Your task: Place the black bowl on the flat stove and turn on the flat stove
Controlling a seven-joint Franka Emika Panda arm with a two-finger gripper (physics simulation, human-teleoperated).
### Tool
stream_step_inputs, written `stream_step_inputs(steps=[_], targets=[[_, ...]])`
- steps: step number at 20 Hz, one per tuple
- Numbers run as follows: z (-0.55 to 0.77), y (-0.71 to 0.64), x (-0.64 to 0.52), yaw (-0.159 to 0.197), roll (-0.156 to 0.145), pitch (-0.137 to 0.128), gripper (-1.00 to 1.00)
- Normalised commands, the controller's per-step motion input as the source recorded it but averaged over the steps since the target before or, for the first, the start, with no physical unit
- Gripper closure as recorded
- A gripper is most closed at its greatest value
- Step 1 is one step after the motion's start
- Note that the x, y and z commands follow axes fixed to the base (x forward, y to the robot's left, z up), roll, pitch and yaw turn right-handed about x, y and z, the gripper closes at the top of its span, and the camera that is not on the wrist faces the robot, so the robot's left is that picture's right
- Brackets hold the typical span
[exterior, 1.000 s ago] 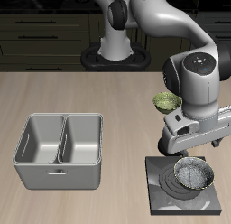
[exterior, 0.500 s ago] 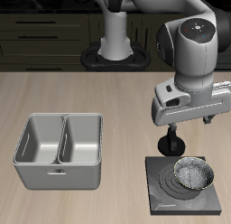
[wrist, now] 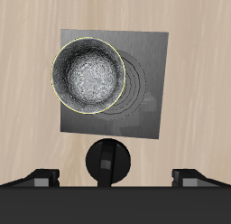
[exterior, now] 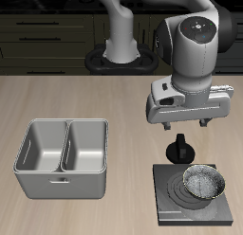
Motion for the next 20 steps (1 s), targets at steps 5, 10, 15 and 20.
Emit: stream_step_inputs(steps=[5, 10, 15, 20], targets=[[-0.17, 0.12, -0.15, -0.003, 0.0, 0.017, -1.0], [-0.1, 0.16, -0.13, -0.041, 0.01, 0.024, -1.0], [-0.21, 0.03, -0.18, -0.037, -0.003, 0.033, -1.0], [-0.16, -0.04, -0.17, -0.024, -0.004, 0.017, -1.0]])
